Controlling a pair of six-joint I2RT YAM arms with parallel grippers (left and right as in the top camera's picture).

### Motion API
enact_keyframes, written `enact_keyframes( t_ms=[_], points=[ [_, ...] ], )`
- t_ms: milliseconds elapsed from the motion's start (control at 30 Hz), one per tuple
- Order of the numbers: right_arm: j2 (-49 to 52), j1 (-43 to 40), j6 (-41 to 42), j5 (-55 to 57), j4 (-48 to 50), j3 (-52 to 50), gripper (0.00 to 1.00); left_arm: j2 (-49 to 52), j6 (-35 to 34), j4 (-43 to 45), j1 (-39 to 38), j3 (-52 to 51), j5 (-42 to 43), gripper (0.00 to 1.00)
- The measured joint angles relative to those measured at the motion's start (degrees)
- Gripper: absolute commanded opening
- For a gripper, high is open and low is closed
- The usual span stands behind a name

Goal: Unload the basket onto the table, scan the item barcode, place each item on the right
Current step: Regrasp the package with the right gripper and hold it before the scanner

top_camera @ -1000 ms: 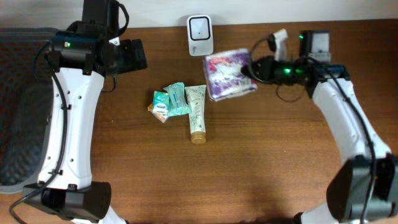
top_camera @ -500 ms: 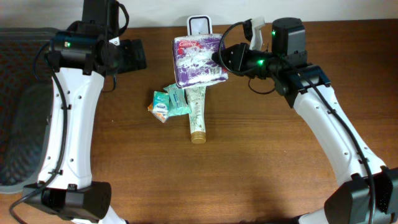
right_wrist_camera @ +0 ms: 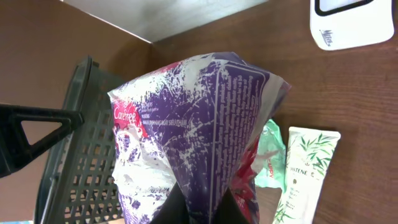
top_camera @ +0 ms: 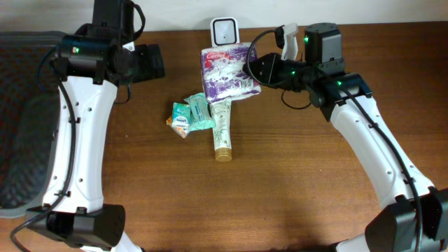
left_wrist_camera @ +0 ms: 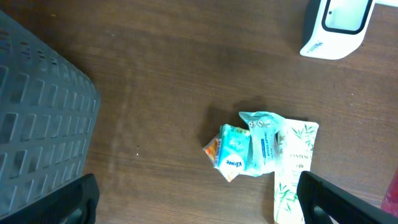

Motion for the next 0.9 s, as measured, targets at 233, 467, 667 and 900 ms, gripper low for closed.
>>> enact_keyframes(
  t_ms=[233,467,667,900],
  points=[
    [0.0,0.0,-5.6,0.9,-1.9,0.0,0.04,0.0,0.0,0.0,0.0,0.0,0.0,0.99],
    [0.0,0.0,-6.3,0.9,-2.3,0.0,0.04,0.0,0.0,0.0,0.0,0.0,0.0,0.99],
    [0.0,0.0,-6.4,1.3,-3.0,0.0,0.04,0.0,0.0,0.0,0.0,0.0,0.0,0.99],
    [0.3,0.0,-6.4,1.3,-3.3,0.0,0.04,0.0,0.0,0.0,0.0,0.0,0.0,0.99]
  ],
)
